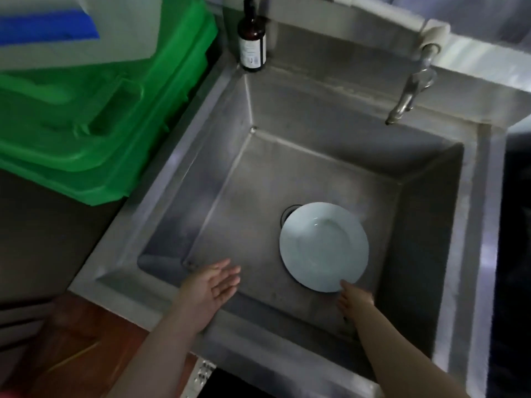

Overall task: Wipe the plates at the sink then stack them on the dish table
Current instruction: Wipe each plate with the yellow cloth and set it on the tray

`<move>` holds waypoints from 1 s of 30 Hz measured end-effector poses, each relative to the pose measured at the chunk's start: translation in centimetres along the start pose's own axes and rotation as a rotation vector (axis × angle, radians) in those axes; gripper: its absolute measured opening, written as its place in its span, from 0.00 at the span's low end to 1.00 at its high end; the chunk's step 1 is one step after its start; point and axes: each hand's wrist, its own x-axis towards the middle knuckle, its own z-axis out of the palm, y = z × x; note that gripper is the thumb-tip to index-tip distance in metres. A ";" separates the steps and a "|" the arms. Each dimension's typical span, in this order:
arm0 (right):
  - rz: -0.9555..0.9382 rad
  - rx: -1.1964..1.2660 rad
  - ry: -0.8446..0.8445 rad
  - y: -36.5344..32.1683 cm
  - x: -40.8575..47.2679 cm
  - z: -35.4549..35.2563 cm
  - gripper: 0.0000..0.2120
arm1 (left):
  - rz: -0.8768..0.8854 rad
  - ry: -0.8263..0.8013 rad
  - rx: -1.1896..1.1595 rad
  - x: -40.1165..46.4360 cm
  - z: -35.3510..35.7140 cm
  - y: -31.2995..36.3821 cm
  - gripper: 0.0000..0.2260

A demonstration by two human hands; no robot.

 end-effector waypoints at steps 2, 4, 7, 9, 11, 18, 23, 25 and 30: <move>0.027 0.003 0.007 0.0 0.7 0.5 0.22 | 0.012 -0.001 -0.037 0.0 -0.3 -0.1 0.11; 0.045 0.027 0.003 0.0 1.3 0.9 0.26 | 0.028 -0.010 -0.046 -0.2 -0.5 0.0 0.11; 0.047 0.017 0.000 0.3 2.2 1.1 0.27 | 0.049 -0.022 -0.011 -0.3 -0.7 -0.2 0.12; 0.037 -0.030 0.003 0.8 2.7 1.1 0.28 | 0.063 -0.019 0.017 -0.4 -0.8 -0.4 0.11; 0.012 -0.045 -0.005 1.0 3.1 1.2 0.29 | 0.075 -0.012 0.037 -0.5 -0.7 -0.5 0.11; 0.004 -0.066 0.050 1.2 3.9 1.9 0.25 | 0.098 -0.015 0.066 -0.4 -0.8 -0.7 0.11; 0.026 0.013 0.055 1.0 3.8 1.9 0.24 | 0.112 -0.018 0.065 -0.3 -0.9 -0.9 0.11; 0.024 0.073 0.041 0.9 3.7 1.9 0.23 | 0.114 -0.016 0.063 -0.2 -0.9 -0.9 0.11; 0.047 0.136 -0.011 0.5 3.3 2.1 0.20 | 0.121 -0.016 0.048 -0.2 -0.9 -1.0 0.11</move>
